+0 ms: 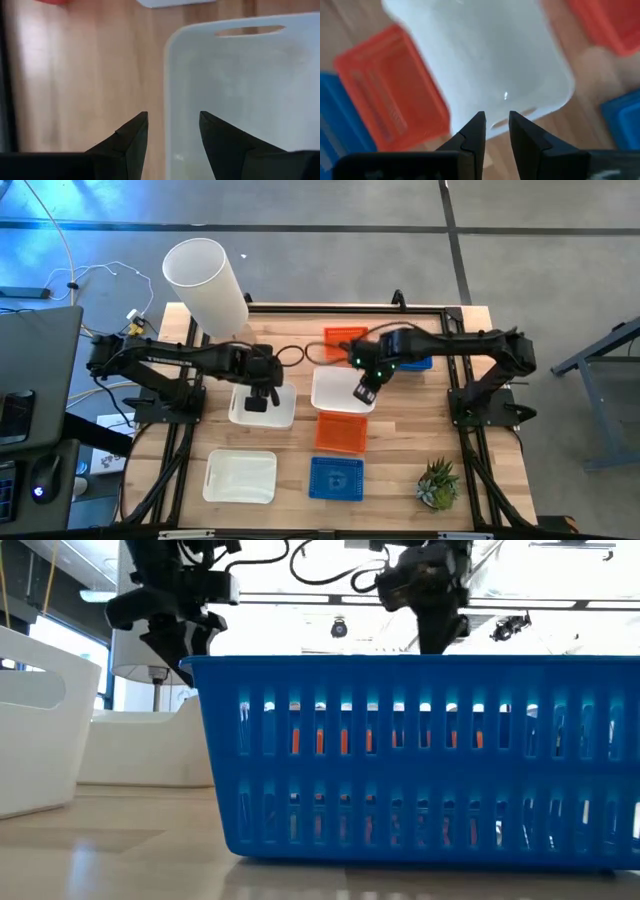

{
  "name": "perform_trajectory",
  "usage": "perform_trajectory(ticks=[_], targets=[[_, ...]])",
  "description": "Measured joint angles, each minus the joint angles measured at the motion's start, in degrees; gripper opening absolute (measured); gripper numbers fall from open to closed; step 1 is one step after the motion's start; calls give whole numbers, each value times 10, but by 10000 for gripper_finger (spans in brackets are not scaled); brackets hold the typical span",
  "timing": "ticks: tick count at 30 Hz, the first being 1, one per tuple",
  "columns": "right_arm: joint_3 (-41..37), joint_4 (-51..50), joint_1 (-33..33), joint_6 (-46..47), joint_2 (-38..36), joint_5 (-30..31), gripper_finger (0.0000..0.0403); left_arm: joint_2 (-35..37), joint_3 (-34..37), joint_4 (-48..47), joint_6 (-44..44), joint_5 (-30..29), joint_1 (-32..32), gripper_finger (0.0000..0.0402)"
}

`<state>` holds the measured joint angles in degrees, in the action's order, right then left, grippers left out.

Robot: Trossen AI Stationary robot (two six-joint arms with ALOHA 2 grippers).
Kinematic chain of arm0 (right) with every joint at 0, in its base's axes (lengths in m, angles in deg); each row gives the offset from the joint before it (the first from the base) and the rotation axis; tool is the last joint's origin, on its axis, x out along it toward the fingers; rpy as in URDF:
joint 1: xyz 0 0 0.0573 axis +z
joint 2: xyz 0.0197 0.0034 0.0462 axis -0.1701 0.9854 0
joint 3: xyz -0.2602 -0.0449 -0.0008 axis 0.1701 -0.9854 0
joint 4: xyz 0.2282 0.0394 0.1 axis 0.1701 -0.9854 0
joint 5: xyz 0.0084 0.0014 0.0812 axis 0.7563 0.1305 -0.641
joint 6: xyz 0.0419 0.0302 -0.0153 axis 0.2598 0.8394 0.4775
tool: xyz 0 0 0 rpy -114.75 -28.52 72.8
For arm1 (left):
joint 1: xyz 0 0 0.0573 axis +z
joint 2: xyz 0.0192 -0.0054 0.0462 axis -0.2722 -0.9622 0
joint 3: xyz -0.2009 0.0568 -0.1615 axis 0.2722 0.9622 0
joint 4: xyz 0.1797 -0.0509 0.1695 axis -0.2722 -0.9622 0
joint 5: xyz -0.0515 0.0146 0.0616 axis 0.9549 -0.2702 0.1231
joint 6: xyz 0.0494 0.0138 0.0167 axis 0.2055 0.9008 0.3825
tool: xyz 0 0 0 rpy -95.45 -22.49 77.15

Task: Stack baskets by color
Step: Stack the top left white bin on the top right white bin

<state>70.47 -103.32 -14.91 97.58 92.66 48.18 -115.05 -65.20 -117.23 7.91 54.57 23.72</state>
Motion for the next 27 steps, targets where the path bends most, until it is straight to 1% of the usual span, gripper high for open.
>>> perform_trajectory(ticks=[2,8,10,16,19,21,23,27], targets=[[0,-13,20,13,0,6,73,-5,1,-2,0,9,-1,165],[0,-33,75,65,0,35,73,-45,1,-1,15,-1,-2,165],[0,-35,90,83,0,38,73,-59,1,1,15,-12,0,165],[0,-37,135,129,0,38,73,-94,1,9,9,-18,0,165],[0,-37,158,155,0,48,73,-107,1,9,6,-26,0,163],[0,-37,173,171,0,56,73,-114,1,9,5,-29,0,154],[0,-37,188,188,0,67,73,-120,1,9,5,-29,1,136],[0,-37,216,221,0,83,73,-122,1,13,5,-29,5,86]])
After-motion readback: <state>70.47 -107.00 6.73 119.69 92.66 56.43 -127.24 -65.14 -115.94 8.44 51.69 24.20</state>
